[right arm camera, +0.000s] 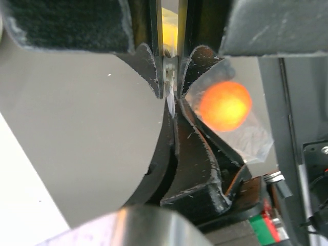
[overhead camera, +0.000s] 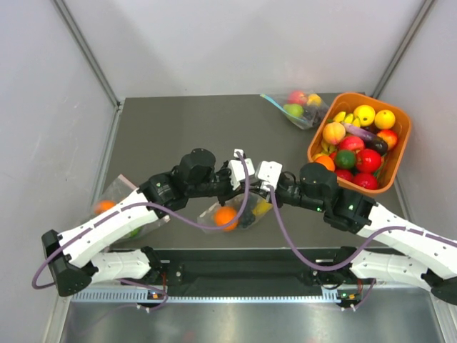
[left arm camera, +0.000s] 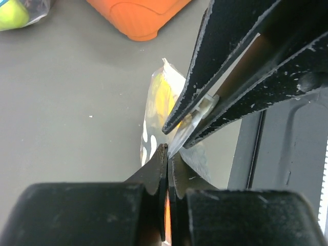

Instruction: Open the zip-top bag and remove the fake food

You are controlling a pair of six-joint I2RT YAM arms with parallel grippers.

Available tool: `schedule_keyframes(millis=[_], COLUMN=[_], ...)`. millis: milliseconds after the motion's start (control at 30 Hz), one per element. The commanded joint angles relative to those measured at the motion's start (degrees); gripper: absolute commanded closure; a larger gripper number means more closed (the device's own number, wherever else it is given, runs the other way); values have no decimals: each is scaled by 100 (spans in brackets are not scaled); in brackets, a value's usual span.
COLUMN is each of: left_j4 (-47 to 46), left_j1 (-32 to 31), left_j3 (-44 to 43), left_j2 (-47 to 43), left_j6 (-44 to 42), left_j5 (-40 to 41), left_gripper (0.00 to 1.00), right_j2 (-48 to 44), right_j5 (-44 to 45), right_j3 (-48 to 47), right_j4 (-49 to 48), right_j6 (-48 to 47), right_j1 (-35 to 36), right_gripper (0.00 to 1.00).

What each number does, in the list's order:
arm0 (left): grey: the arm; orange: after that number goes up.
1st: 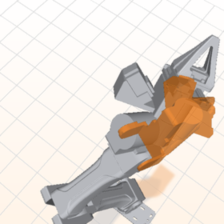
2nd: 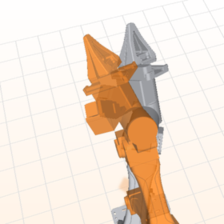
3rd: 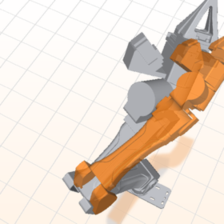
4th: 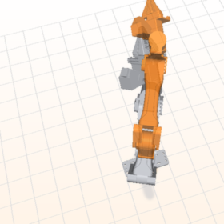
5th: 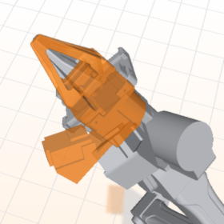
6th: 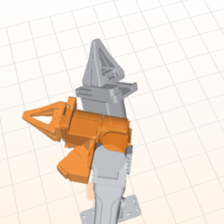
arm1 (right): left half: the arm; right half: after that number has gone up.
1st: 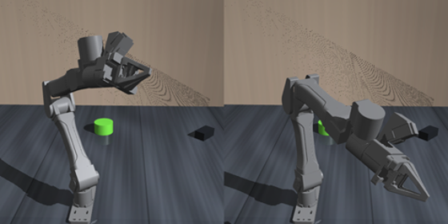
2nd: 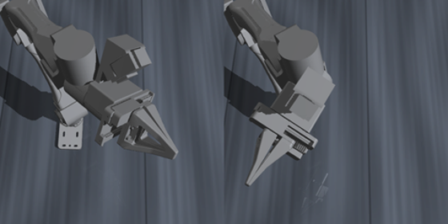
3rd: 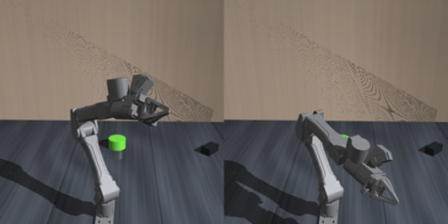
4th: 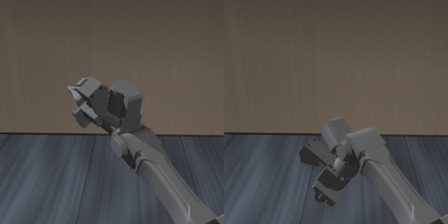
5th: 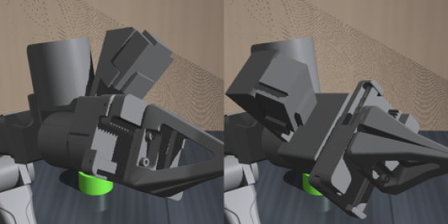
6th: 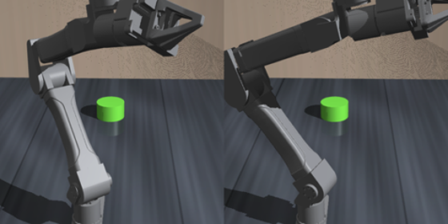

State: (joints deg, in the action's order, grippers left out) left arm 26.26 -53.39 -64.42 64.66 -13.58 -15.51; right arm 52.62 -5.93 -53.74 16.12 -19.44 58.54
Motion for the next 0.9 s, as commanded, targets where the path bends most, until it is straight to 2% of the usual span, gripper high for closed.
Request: schedule_keyframes(millis=[0, 267, 500, 667, 867], left_j4=[-51, -297, -350, -262, -218], left_j1=[48, 56, 100, 135, 144], left_j3=[149, 457, 598, 527, 483], left_j2=[-77, -533, -964, -886, -903], left_j6=[-197, -241, -267, -259, -259], left_j5=[258, 900, 611, 31, -31], left_gripper=[100, 100, 100, 100, 100], right_j2=[-235, -103, -68, -103, -41], right_j5=[-513, -672, -409, -224, -154], right_j3=[-331, -173, -41, 3, 82], right_j4=[58, 119, 155, 67, 172], right_j6=[72, 204, 292, 318, 283], right_j1=[-124, -159, -177, -177, -177], right_gripper=[100, 100, 100, 100, 100])
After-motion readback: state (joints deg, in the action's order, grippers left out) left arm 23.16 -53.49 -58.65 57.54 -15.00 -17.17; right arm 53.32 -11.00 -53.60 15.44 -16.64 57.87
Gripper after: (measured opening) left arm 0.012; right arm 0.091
